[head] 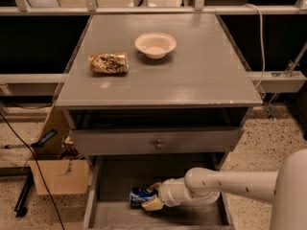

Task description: Pick pepsi can from middle drawer and place on counter

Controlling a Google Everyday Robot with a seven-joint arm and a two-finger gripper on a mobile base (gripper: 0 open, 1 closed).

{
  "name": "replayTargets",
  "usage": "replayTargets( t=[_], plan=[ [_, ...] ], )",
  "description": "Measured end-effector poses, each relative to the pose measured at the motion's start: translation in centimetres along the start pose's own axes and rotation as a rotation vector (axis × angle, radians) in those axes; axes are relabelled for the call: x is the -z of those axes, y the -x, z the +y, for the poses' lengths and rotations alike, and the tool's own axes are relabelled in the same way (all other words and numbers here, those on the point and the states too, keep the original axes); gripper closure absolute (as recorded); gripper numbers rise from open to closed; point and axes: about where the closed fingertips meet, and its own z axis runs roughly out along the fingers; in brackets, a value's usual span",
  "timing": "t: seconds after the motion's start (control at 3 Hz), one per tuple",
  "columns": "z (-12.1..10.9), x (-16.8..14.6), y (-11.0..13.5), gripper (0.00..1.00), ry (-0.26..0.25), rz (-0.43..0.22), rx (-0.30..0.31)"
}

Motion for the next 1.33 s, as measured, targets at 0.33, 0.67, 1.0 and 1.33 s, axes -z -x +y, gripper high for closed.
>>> replayTargets(
  t=[0.33, 0.67, 1.0, 1.33],
  plan=[
    [-0.1, 0.7, 0.2, 1.00, -0.003, -0.003, 0.000],
    [-0.4, 2.8, 0.9, 1.00, -0.012, -0.011, 0.000],
    [-0.5, 6.7, 2.2, 1.00, -0.024, -0.032, 0.015],
    [0.2, 11.3, 3.2, 1.00, -0.035, -0.051, 0.033]
  ],
)
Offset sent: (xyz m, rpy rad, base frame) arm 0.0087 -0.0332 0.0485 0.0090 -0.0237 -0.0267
